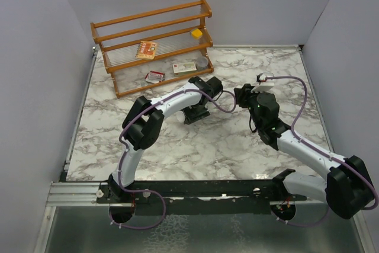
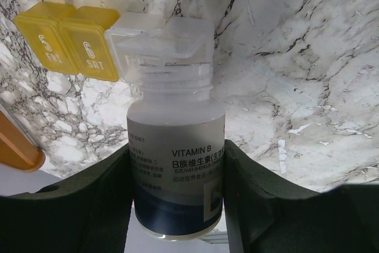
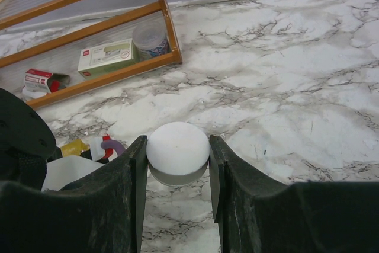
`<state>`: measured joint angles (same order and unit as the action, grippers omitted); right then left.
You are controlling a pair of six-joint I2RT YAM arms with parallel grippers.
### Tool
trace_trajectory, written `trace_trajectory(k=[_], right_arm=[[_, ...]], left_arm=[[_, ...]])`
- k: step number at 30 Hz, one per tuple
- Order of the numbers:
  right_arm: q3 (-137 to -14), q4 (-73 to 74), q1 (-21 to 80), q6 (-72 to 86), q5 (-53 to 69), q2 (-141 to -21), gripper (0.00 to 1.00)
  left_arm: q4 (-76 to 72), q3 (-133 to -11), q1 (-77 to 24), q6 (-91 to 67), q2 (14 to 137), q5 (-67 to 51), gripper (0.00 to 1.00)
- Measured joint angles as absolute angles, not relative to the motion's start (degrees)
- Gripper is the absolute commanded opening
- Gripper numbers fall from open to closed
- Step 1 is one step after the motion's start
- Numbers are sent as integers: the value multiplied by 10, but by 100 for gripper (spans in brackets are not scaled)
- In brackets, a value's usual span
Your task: Sort the pills into containers
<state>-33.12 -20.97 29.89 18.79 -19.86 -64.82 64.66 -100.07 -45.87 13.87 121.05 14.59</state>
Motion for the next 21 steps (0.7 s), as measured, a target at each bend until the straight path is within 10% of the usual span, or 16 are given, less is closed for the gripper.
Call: trace_trajectory(k=[21], right_arm=[[-330,-205,299,188,-198,-648,1]], left_arm=[[674,-1038,-452,152,1235,148,0]])
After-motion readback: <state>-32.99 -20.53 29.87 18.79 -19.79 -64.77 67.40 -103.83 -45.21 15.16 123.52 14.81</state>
